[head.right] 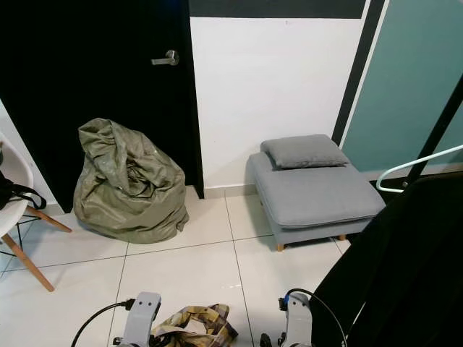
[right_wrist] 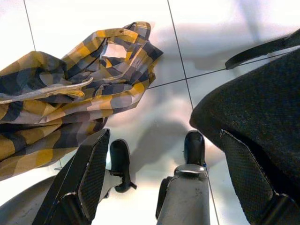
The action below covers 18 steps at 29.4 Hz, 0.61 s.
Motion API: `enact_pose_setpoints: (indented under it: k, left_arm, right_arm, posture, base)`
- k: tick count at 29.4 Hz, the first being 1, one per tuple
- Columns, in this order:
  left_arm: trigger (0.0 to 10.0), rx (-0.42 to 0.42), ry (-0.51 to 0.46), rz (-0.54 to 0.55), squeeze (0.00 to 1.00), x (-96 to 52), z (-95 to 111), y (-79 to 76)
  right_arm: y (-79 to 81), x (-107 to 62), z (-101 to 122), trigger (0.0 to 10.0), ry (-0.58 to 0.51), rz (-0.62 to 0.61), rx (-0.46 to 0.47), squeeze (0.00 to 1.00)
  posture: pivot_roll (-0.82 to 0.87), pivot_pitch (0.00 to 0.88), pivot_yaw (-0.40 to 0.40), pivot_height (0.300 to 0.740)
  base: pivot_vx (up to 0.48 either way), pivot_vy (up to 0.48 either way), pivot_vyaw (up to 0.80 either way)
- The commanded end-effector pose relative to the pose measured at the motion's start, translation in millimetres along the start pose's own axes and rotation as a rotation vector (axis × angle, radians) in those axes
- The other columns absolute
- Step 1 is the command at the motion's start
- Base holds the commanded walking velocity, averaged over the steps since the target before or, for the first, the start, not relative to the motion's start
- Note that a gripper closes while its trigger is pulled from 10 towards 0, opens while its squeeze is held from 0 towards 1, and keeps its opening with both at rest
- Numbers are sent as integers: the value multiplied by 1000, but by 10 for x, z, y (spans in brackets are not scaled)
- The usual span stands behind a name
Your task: Hang hanger
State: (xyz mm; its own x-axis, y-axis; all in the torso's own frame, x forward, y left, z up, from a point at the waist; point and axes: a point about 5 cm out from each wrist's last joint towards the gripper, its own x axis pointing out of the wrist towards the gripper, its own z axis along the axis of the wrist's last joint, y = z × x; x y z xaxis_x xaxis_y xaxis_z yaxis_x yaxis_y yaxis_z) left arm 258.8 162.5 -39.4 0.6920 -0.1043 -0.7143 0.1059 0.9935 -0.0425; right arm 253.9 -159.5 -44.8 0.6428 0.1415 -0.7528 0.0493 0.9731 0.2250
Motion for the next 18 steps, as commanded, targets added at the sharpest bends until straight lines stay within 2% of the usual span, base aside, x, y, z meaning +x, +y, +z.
enact_pose_setpoints:
  k: [1,18]
  left_arm:
    - [10000,3,19,5,0,-2,-15,27]
    - [10000,4,20,4,0,2,-12,12]
  right_arm:
    - [23,3,-40,10000,15,12,26,0]
    - [30,4,-32,10000,22,27,12,0]
  posture:
    - [80,94,-8,740]
    - [81,96,-9,740]
  base:
    - [0,0,0]
    - [0,0,0]
